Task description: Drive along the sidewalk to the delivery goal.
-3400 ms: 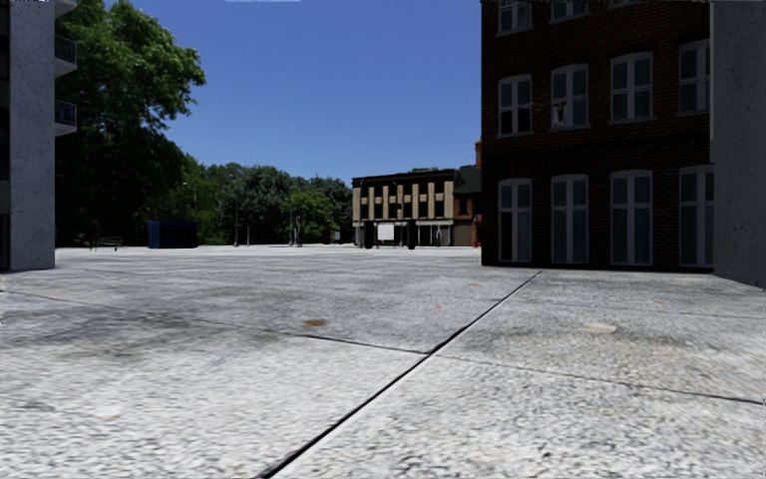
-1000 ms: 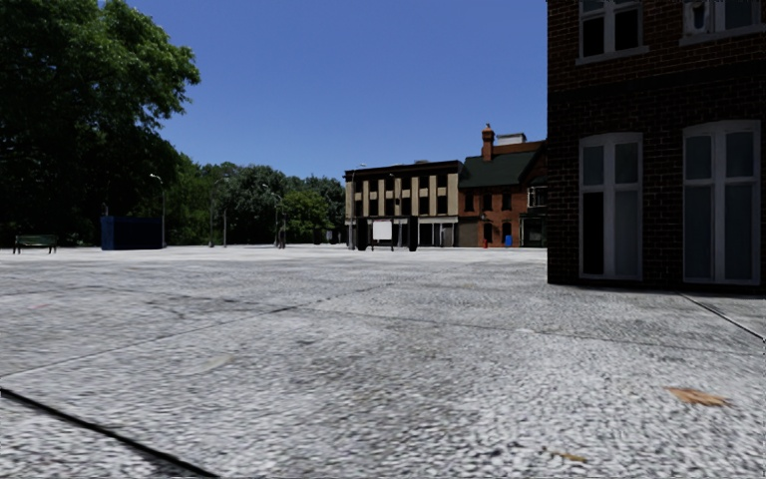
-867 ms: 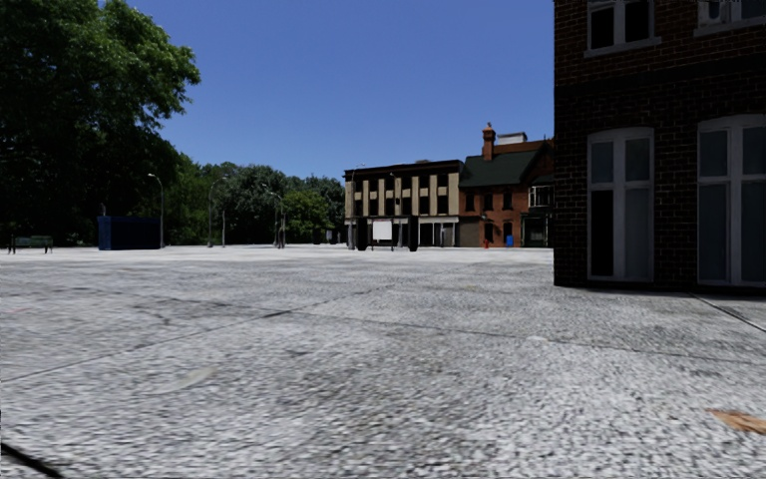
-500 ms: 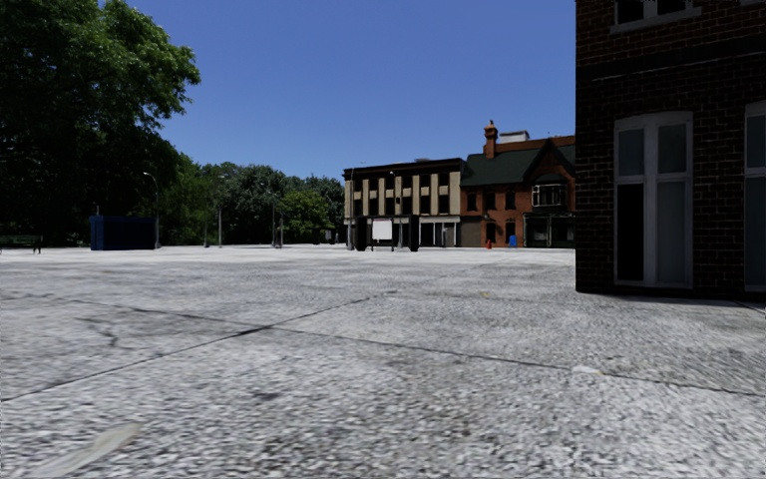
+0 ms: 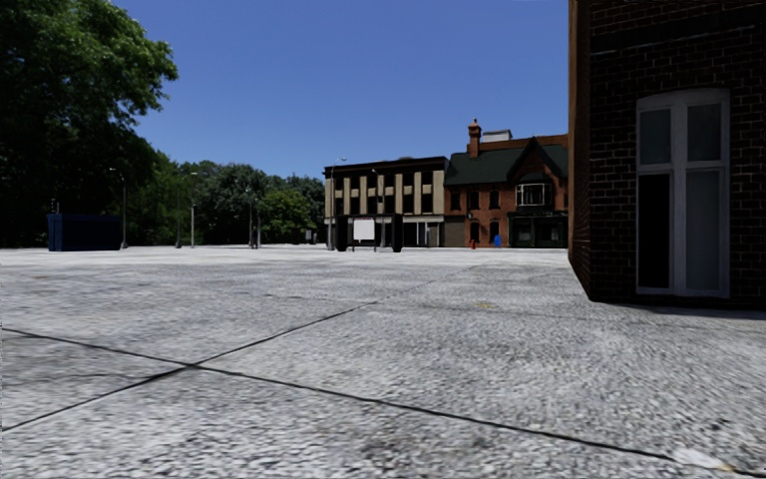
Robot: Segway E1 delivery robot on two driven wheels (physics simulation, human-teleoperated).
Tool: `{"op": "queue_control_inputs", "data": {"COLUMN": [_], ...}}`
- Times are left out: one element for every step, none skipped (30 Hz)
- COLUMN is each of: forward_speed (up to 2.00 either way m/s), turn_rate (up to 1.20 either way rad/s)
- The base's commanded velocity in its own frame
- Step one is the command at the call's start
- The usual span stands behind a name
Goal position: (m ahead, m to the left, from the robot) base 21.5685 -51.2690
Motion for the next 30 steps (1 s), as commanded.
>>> {"op": "queue_control_inputs", "data": {"forward_speed": [2.00, 2.00, 2.00, 2.00, 2.00, 2.00, 2.00, 2.00, 2.00, 2.00, 2.00, 2.00, 2.00, 2.00, 2.00, 2.00, 2.00, 2.00, 2.00, 2.00, 2.00, 2.00, 2.00, 2.00, 2.00, 2.00, 2.00, 2.00, 2.00, 2.00], "turn_rate": [0.00, 0.00, 0.00, 0.00, 0.00, 0.00, 0.00, 0.00, 0.00, 0.00, 0.00, 0.00, 0.00, 0.00, 0.00, 0.00, 0.00, 0.00, 0.00, 0.00, 0.00, 0.00, 0.00, -0.06, -0.06, -0.20, -0.30, -0.35, -0.35, -0.35]}}
